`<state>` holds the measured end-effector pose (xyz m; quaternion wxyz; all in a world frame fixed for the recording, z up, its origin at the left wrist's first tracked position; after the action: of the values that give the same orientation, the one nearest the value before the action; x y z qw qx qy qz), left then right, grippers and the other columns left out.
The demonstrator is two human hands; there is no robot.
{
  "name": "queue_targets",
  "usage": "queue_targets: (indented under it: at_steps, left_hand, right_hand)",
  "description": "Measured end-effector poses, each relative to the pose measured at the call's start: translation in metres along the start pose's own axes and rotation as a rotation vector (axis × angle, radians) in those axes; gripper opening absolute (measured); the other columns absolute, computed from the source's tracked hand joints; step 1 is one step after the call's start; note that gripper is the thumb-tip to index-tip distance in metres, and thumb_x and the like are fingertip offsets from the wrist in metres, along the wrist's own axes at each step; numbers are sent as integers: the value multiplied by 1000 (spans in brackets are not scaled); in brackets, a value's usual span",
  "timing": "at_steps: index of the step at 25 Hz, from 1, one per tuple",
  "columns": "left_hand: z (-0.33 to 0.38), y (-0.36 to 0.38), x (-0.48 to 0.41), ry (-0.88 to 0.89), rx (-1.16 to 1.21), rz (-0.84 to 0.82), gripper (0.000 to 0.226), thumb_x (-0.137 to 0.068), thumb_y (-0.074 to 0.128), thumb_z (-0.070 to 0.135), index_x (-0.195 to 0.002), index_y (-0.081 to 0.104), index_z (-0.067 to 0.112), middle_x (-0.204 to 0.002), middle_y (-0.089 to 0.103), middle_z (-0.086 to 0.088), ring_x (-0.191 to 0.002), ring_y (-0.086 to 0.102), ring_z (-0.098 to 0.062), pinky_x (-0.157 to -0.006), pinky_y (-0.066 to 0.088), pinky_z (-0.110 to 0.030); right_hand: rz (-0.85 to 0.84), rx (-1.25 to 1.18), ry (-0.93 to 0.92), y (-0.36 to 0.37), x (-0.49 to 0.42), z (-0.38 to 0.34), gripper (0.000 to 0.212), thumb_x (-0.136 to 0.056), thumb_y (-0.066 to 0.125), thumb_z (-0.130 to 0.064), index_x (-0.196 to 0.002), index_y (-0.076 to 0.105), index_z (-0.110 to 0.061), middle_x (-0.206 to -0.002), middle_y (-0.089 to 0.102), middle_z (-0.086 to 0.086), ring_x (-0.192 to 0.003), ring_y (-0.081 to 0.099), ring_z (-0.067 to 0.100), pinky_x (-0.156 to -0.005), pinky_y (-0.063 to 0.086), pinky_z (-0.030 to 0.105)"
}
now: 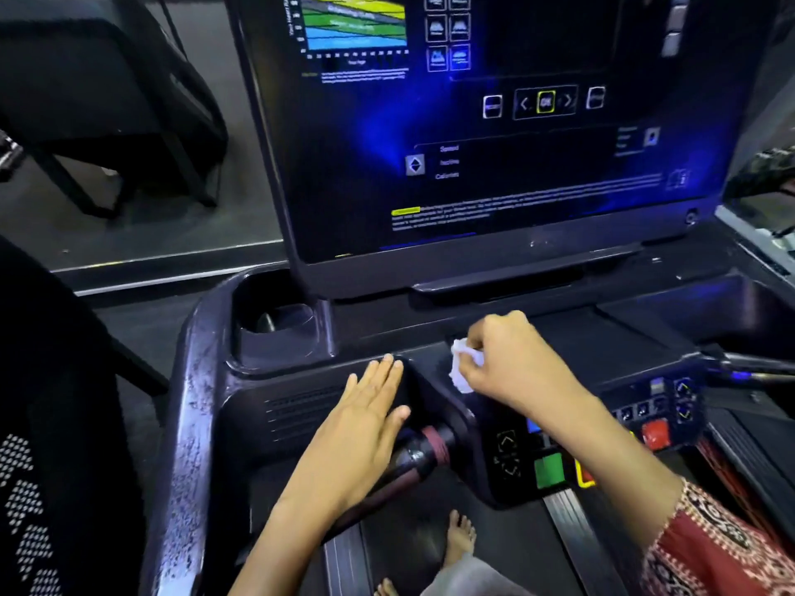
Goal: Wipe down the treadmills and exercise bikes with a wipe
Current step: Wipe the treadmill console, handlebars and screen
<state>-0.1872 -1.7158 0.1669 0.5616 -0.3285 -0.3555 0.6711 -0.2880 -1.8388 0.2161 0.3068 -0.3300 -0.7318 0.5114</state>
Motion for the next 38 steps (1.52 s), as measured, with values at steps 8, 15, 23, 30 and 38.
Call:
queue_targets:
  at_steps: [8, 15, 23, 30, 38]
  left_hand:
    - [31, 23, -35, -95, 99, -86, 54, -101, 25, 37, -152, 16, 19, -157, 10, 10, -139, -3, 6, -105, -12, -4]
    - [69, 51, -76, -277, -119, -219, 56, -102, 27, 40, -150, 23, 13, -159, 14, -2, -147, 3, -14, -117, -2, -26]
    - [142, 87, -126, -309, -160, -303, 54, -104, 18, 38, -153, 12, 17, -160, 6, -2, -147, 4, -17, -114, 0, -24]
    - [179, 120, -156, -229, -71, -292, 53, -103, 20, 38, -152, 13, 19, -160, 6, 2, -146, -1, -9, -113, -5, -20]
    - [206, 141, -186, -160, 110, -302, 76, -82, 14, 60, -151, 6, 29, -152, -8, 22, -140, -12, 5, -110, -7, -11]
  right_hand:
    - [-400, -162, -344, 23, 12, 23, 22, -101, 36, -10, -112, 54, -11, -86, 49, -11, -86, 53, 9, -76, 43, 29]
    - [-336, 206, -130, 1, -16, 123, 28, -100, 38, -12, -124, 51, -5, -133, 47, 14, -123, 46, 32, -93, 37, 32]
    - [-286, -148, -242, -28, -3, 200, 35, -97, 43, -11, -124, 62, -22, -119, 61, 2, -115, 56, 22, -95, 44, 28]
    - [-26, -499, -298, -79, -1, 252, 31, -84, 53, 12, -96, 76, -7, -100, 73, 1, -98, 62, 11, -90, 43, 8]
    - [-120, -362, -435, -31, -46, 295, 49, -90, 42, 14, -129, 57, -11, -112, 65, -8, -133, 41, 6, -120, 17, 34]
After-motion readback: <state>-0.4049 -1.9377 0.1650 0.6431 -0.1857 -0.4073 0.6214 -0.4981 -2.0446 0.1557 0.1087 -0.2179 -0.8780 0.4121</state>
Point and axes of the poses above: each hand's wrist, its own x-axis away from the middle knuckle, its own y-axis out of the palm, z = x × y, the point moved 8 cm from there along -x, towards the middle knuckle
